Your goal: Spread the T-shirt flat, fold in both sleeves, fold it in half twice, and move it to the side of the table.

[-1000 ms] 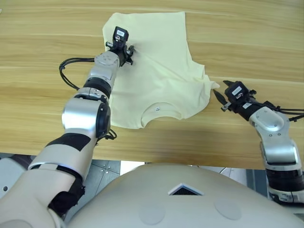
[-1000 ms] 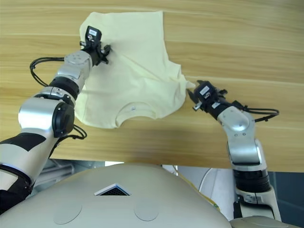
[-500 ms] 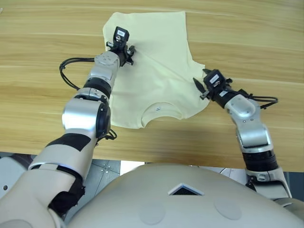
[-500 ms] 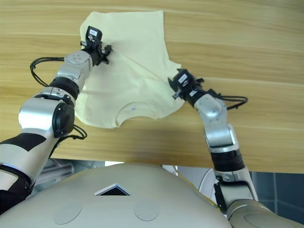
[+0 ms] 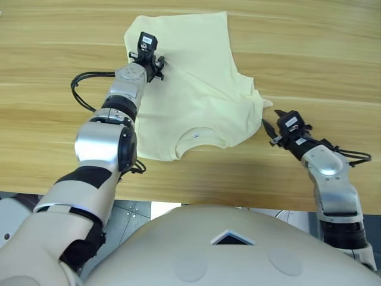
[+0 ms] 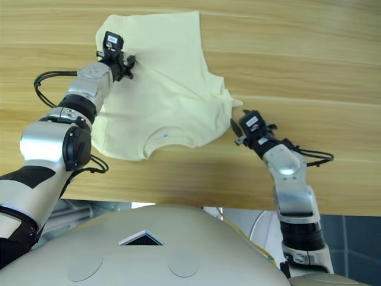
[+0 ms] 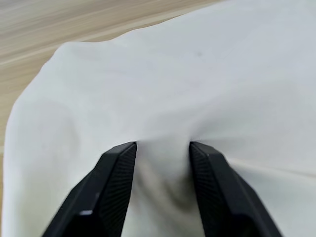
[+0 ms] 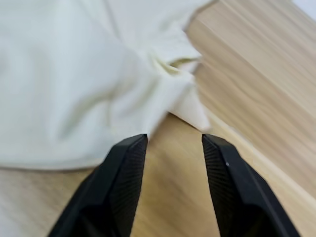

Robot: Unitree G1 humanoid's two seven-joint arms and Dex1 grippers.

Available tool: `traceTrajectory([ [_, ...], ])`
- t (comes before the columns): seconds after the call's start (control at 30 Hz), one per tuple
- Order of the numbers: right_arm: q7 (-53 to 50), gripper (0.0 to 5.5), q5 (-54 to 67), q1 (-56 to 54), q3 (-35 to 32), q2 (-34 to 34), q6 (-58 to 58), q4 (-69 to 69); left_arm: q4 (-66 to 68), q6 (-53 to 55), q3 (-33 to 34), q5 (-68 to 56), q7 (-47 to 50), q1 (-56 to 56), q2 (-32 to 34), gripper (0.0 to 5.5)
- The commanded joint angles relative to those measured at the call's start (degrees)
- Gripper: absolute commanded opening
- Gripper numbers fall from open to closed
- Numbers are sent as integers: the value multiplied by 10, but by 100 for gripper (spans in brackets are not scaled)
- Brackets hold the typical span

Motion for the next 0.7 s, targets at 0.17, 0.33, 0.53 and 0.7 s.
traceTrajectory([
  [0.17, -19, 204, 3, 1, 0, 15, -1, 21, 11, 20, 10, -3, 3, 5, 4, 200],
  [0.33, -28, 204, -1, -78, 37, 43, -16, 20, 9, 3, 6, 2, -29, 20, -4, 200],
  [0.53, -39, 204, -31, -151, 98, 64, -37, 66, 12, -5, -17, 17, -42, 35, -21, 200],
  [0.7, -55, 204, -43, -176, 119, 86, -72, 148, 12, -6, -18, 18, -43, 38, -28, 200],
])
